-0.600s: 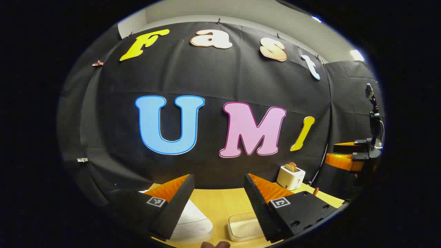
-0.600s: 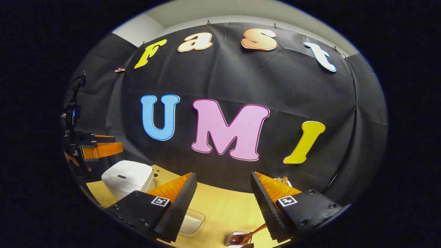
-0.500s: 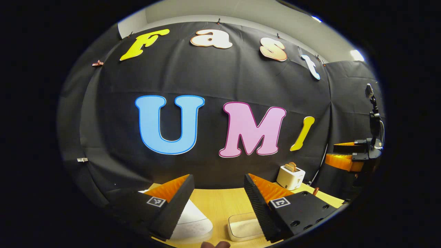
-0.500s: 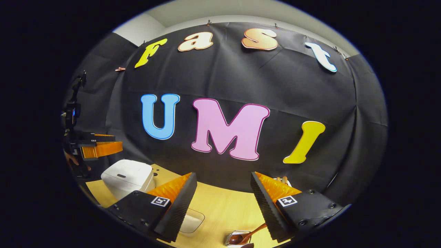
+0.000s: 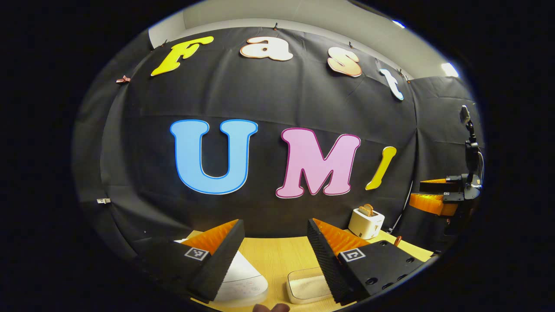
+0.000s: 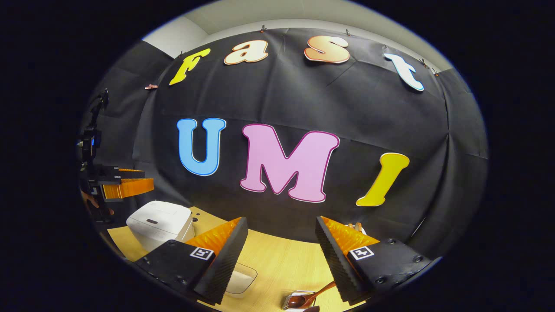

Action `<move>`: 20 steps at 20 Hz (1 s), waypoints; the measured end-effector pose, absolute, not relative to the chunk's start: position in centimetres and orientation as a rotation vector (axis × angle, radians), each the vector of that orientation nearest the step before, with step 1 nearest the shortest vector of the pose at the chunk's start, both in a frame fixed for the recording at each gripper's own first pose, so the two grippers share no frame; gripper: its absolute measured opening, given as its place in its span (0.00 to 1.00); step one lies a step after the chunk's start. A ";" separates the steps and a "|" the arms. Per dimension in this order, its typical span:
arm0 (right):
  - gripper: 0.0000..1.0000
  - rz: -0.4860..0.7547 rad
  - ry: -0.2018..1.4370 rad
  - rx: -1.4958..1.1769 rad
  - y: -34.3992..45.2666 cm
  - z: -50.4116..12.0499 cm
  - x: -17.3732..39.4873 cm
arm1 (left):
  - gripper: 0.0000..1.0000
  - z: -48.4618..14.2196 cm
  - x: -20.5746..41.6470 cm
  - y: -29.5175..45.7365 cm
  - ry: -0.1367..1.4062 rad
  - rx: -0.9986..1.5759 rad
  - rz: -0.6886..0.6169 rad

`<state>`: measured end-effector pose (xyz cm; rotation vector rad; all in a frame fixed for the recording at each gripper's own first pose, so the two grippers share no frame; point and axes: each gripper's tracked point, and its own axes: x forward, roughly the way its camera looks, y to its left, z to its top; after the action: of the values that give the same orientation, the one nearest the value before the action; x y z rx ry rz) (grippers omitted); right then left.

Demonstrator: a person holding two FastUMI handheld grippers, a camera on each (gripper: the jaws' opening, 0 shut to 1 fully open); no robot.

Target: Close the left gripper, press the button to open the rice cooker; take a wooden spoon from the chopstick holder with the right hand, scoop a spoonful of rice and pour it into the rice cooker, then put the wooden spoon back into the chopstick holder.

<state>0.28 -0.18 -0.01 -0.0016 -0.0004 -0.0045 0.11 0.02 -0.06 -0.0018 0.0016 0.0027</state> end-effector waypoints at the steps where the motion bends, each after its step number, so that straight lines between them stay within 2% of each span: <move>1: 0.97 -0.005 0.000 0.000 -0.2 0.0 0.3 | 0.94 -0.1 0.1 0.0 0.001 -0.001 0.002; 8: 0.97 -0.003 -0.003 0.006 -0.2 0.0 0.7 | 0.94 -0.5 0.2 0.4 0.013 0.003 0.022; 11: 0.97 -0.002 0.002 0.001 -0.1 -0.2 0.8 | 0.93 -2.9 0.3 0.3 0.116 -0.046 -0.023; 16: 0.97 -0.010 0.002 0.004 -0.3 0.0 0.6 | 0.08 -8.1 -0.2 6.4 0.233 -0.039 0.143; 17: 0.97 -0.013 0.005 0.001 -0.5 -0.2 0.4 | 0.05 -9.3 -0.2 7.3 0.264 -0.041 0.159; 20: 0.97 -0.022 0.010 0.000 -0.7 -0.2 0.1 | 0.05 -13.0 0.0 10.0 0.365 -0.053 0.201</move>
<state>0.10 -0.73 -0.20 0.0004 0.0097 -0.0219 -0.03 9.95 -12.95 -0.0534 0.3649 0.2010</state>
